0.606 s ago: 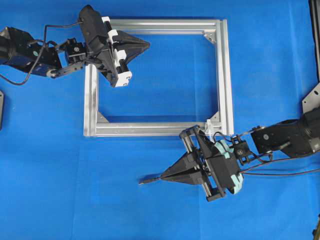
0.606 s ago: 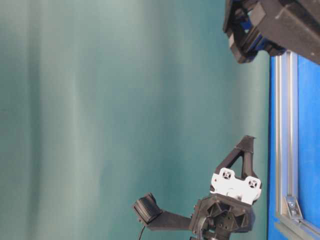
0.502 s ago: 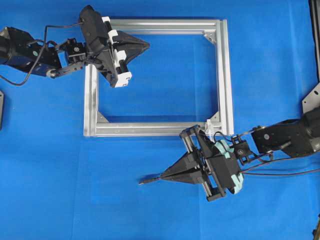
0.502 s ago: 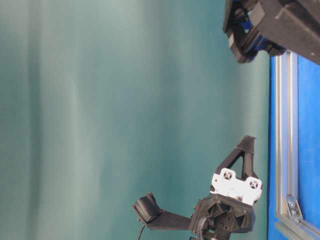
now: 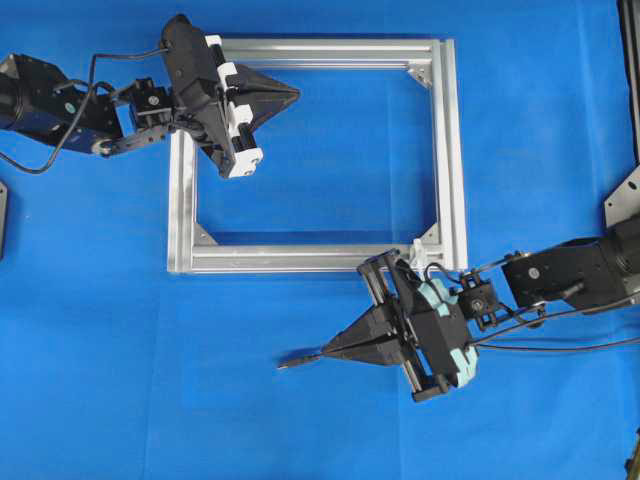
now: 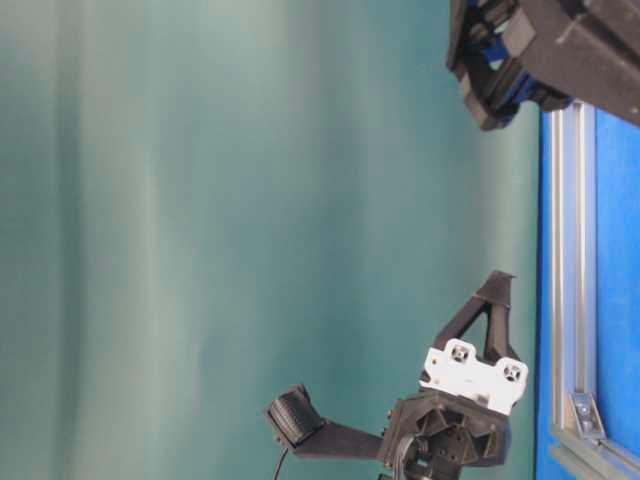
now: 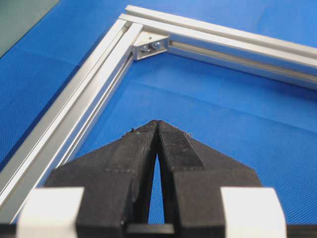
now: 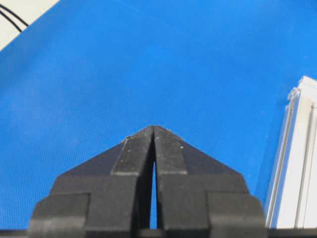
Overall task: Insert the wire through the string loop located on the right side.
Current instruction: 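Lower the open right gripper over the black USB cable near its plug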
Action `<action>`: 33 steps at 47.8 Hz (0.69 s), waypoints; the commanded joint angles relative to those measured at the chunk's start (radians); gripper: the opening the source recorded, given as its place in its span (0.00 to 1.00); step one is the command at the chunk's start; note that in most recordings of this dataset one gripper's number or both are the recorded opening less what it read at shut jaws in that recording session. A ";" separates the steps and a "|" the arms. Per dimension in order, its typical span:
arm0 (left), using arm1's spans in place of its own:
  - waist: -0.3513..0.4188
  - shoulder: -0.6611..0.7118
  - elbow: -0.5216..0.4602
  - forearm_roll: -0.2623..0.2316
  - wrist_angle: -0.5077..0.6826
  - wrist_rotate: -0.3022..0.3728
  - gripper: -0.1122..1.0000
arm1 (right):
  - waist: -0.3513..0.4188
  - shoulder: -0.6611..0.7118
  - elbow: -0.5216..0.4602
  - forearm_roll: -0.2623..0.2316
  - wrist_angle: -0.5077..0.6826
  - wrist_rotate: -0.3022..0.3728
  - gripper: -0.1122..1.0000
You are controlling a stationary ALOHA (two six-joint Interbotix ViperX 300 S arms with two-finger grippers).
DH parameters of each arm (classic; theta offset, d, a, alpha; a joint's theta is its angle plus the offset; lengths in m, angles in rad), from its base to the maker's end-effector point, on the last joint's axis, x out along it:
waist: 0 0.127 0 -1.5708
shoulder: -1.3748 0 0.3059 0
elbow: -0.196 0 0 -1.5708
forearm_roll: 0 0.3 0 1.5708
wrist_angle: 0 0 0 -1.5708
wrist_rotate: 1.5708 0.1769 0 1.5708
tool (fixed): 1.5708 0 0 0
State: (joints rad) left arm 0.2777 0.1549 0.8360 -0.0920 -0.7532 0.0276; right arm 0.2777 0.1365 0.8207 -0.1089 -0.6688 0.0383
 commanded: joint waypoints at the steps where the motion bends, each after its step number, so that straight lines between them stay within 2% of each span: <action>1: 0.000 -0.032 -0.009 0.003 -0.005 0.002 0.10 | 0.000 -0.029 -0.017 0.002 -0.006 0.017 0.11; 6: 0.000 -0.032 -0.009 0.003 -0.005 0.002 0.10 | 0.005 -0.029 -0.017 0.002 -0.006 0.049 0.27; 14: 0.000 -0.032 -0.009 0.003 -0.005 0.002 0.10 | 0.011 -0.029 -0.017 0.002 -0.002 0.084 0.73; 18: 0.002 -0.032 -0.009 0.003 -0.005 0.002 0.10 | 0.011 -0.029 -0.018 0.011 -0.002 0.087 0.91; 20: 0.002 -0.032 -0.009 0.003 -0.005 0.002 0.10 | 0.011 -0.029 -0.020 0.018 -0.002 0.087 0.92; 23: 0.002 -0.032 -0.008 0.003 -0.005 0.002 0.10 | 0.011 -0.029 -0.020 0.031 -0.002 0.087 0.87; 33: 0.002 -0.032 -0.008 0.003 -0.005 0.000 0.10 | 0.011 0.003 -0.020 0.061 0.000 0.087 0.88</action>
State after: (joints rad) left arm 0.2777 0.1549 0.8360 -0.0920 -0.7532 0.0276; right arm 0.2838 0.1411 0.8191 -0.0644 -0.6657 0.1243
